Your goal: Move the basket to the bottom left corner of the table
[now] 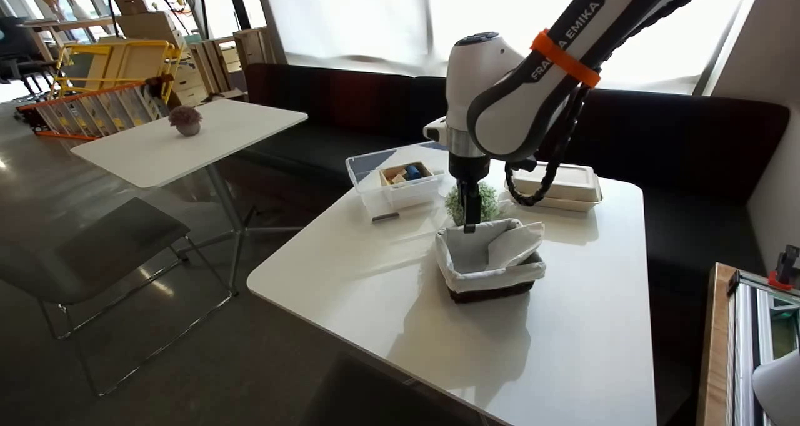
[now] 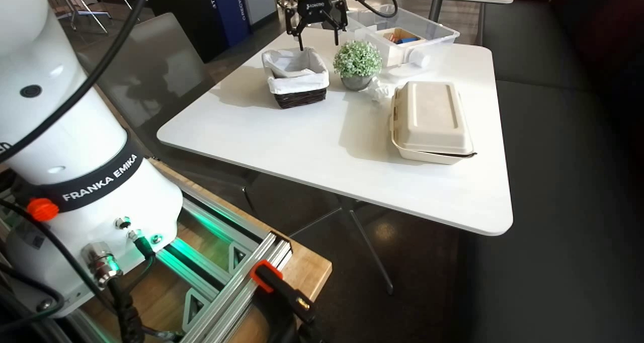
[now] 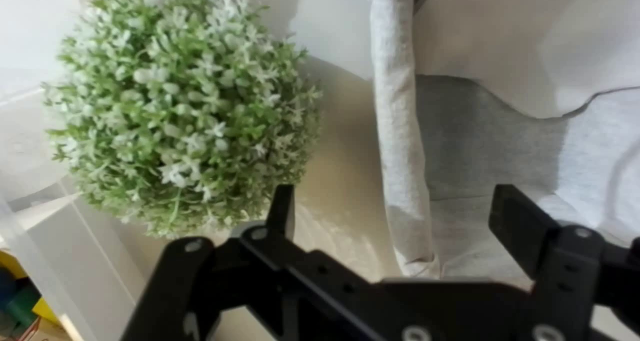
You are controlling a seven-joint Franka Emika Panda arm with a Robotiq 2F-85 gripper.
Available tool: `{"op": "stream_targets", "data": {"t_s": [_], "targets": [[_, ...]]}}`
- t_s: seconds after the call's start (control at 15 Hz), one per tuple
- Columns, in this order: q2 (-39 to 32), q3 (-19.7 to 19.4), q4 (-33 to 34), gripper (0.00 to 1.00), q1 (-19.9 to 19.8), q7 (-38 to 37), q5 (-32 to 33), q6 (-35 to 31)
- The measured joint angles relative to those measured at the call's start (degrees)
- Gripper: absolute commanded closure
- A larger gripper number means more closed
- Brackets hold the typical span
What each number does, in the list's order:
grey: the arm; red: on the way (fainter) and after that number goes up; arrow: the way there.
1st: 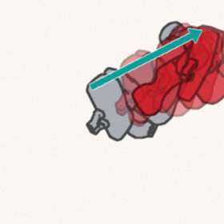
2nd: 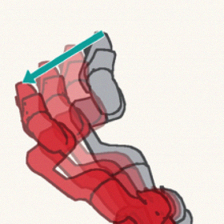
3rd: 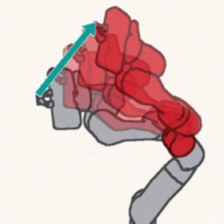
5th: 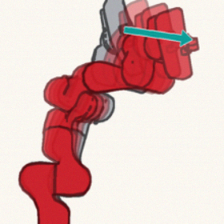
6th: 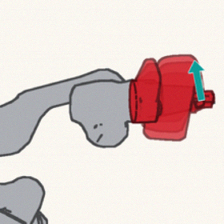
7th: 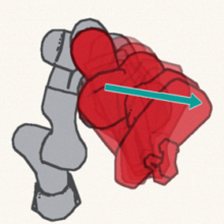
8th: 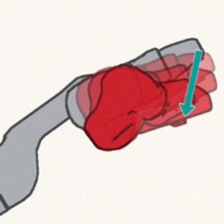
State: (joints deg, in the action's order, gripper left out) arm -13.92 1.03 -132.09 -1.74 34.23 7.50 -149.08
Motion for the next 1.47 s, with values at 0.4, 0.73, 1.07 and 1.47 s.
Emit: {"op": "stream_targets", "data": {"t_s": [0.4,0.73,1.07,1.47], "targets": [[-0.67,0.97,0.53,0.00,-0.53,0.80,-1.47,0.12],[-1.89,2.32,0.42,0.00,-0.81,3.83,-1.46,0.10],[-3.33,3.56,0.43,0.42,-1.79,8.82,-1.92,-0.90],[-4.71,5.07,0.51,0.89,-2.56,13.55,-2.46,-1.42]]}}
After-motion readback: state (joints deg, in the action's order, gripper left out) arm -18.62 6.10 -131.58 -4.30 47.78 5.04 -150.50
